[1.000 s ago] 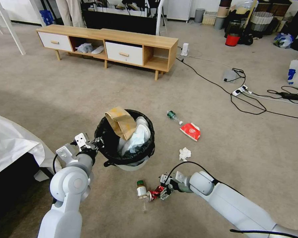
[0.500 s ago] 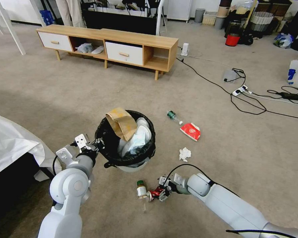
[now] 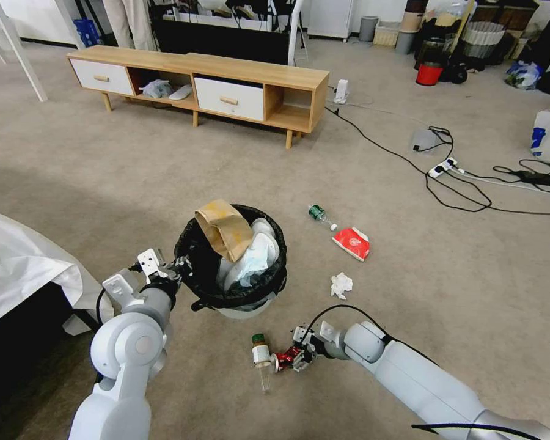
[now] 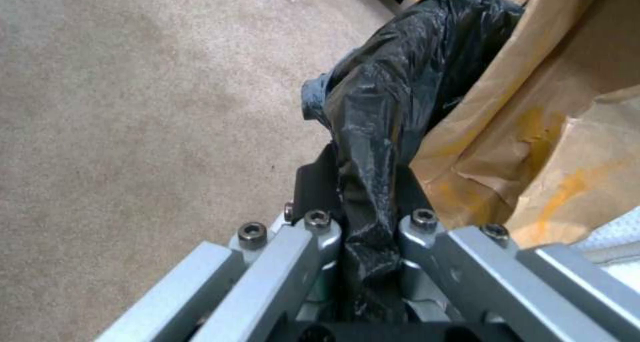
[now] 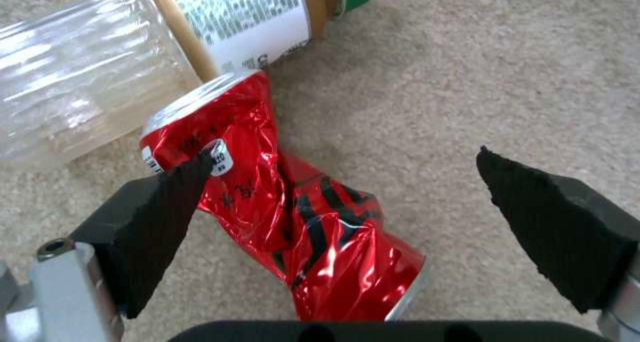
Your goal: Pick up the trash bin and place the garbage on the floor into it.
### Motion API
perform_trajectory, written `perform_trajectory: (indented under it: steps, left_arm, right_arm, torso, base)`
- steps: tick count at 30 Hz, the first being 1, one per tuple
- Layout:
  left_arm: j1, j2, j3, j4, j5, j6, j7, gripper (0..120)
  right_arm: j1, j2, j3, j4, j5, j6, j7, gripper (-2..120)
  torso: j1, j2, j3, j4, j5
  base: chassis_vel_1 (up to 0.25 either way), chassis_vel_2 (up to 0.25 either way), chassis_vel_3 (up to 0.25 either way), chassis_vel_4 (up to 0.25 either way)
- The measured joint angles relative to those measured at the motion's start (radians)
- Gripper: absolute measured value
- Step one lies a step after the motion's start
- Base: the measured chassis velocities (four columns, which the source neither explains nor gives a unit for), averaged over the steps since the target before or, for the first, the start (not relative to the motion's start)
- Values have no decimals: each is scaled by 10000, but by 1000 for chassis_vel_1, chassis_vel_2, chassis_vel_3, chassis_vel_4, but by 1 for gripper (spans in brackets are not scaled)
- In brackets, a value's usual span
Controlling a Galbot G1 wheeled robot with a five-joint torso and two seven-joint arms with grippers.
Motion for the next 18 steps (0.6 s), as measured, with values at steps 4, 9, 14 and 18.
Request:
perform_trajectory:
  steps: [4, 9, 14, 18]
  left_arm:
    - [0, 5, -10, 6, -2, 0, 0, 4]
    - [-39, 8, -25, 31, -10, 0, 0, 4]
    - [-60, -23, -17, 76, -9, 0, 0, 4]
    - [-67, -29, -14, 81, -6, 0, 0, 4]
  right_arm:
    - [-11, 30, -35, 1, -8, 0, -8, 100]
    - [-32, 98, -87, -28, -52, 35, -60, 100]
    - [-61, 147, -142, -60, -89, 48, -117, 100]
    - [-70, 178, -147, -91, -99, 55, -120, 100]
  torso:
    - [0, 0, 0, 0, 0]
    - [0, 0, 1, 1, 1]
    - [-1, 0, 1, 0, 0]
    - [0, -1, 0, 1, 0]
  base:
    - [0, 0, 0, 0]
    - [0, 0, 0, 0]
    - [0, 0, 0, 0]
    - [0, 0, 0, 0]
